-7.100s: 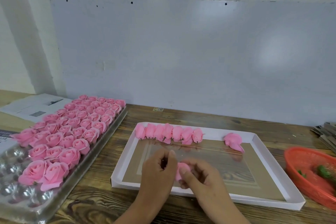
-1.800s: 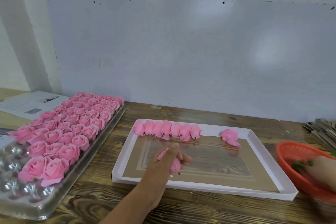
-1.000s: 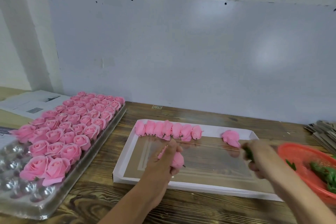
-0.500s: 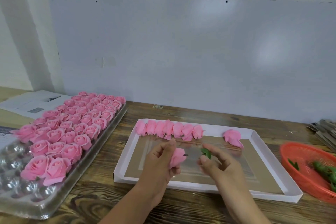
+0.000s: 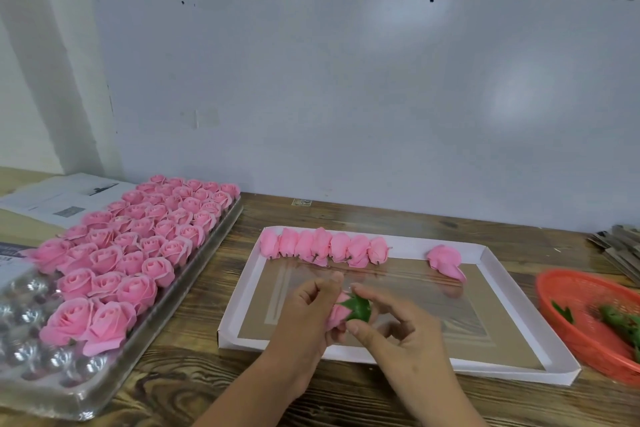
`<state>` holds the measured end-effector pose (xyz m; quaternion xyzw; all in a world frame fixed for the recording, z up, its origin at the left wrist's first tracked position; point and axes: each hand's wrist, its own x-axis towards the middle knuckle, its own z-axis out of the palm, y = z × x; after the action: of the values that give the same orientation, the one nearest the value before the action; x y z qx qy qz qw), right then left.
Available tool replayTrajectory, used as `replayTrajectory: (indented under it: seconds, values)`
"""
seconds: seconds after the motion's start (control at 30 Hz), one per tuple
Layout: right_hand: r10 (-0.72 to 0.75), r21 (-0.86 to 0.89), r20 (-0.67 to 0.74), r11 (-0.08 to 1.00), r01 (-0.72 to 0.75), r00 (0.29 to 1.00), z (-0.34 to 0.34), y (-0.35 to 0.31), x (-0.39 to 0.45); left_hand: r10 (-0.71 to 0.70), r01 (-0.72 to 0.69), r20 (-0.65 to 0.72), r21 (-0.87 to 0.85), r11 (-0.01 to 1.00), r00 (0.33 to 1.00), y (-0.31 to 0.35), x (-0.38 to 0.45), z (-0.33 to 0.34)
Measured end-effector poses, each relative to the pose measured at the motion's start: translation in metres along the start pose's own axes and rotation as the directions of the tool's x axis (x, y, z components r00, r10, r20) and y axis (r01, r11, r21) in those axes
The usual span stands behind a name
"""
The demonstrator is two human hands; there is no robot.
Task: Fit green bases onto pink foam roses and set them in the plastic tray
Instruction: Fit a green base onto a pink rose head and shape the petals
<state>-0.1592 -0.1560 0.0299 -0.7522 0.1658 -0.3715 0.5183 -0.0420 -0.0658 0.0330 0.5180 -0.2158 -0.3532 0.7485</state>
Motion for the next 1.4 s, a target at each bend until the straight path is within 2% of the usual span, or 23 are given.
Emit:
replayTrajectory:
  seconds: [0.23, 0.47, 0.7, 0.87, 1.07, 1.2, 1.3, 1.4]
  values:
    - [-0.099, 0.092, 0.007, 0.991, 0.098, 0.995, 0.005, 0.001, -0.002, -0.031, 0.031, -0.045, 0.011, 0.999, 0.999, -0.002, 0.002, -0.001]
    - [-0.147, 0.116, 0.019, 0.983, 0.144, 0.989, 0.007, 0.003, -0.002, 0.006, -0.004, -0.041, 0.054, 0.999, 0.999, -0.005, 0.002, -0.001]
    - [-0.108, 0.096, 0.028, 0.990, 0.105, 0.994, 0.008, 0.007, -0.003, 0.046, -0.044, -0.048, 0.043, 0.998, 0.998, -0.005, 0.000, -0.001]
    - [-0.086, 0.068, 0.037, 0.994, 0.083, 0.996, 0.007, 0.006, -0.001, 0.016, -0.014, -0.057, 0.036, 0.999, 0.998, -0.004, -0.001, -0.001]
    - [-0.093, 0.036, 0.021, 0.995, 0.092, 0.995, 0.004, 0.010, 0.000, 0.015, -0.015, -0.002, 0.015, 1.000, 1.000, 0.001, -0.004, 0.002]
    - [-0.055, 0.127, -0.036, 0.990, 0.060, 0.998, -0.002, 0.012, 0.004, 0.030, -0.027, 0.066, -0.043, 0.999, 0.997, 0.004, -0.003, 0.002]
    - [0.004, 0.202, -0.060, 0.979, 0.009, 0.998, -0.007, 0.011, 0.006, 0.063, -0.062, 0.086, -0.014, 0.998, 0.994, 0.005, -0.005, 0.003]
    - [0.053, 0.207, -0.091, 0.978, -0.033, 0.994, -0.011, 0.010, 0.007, 0.129, -0.134, 0.088, 0.052, 0.990, 0.988, 0.003, -0.006, 0.004]
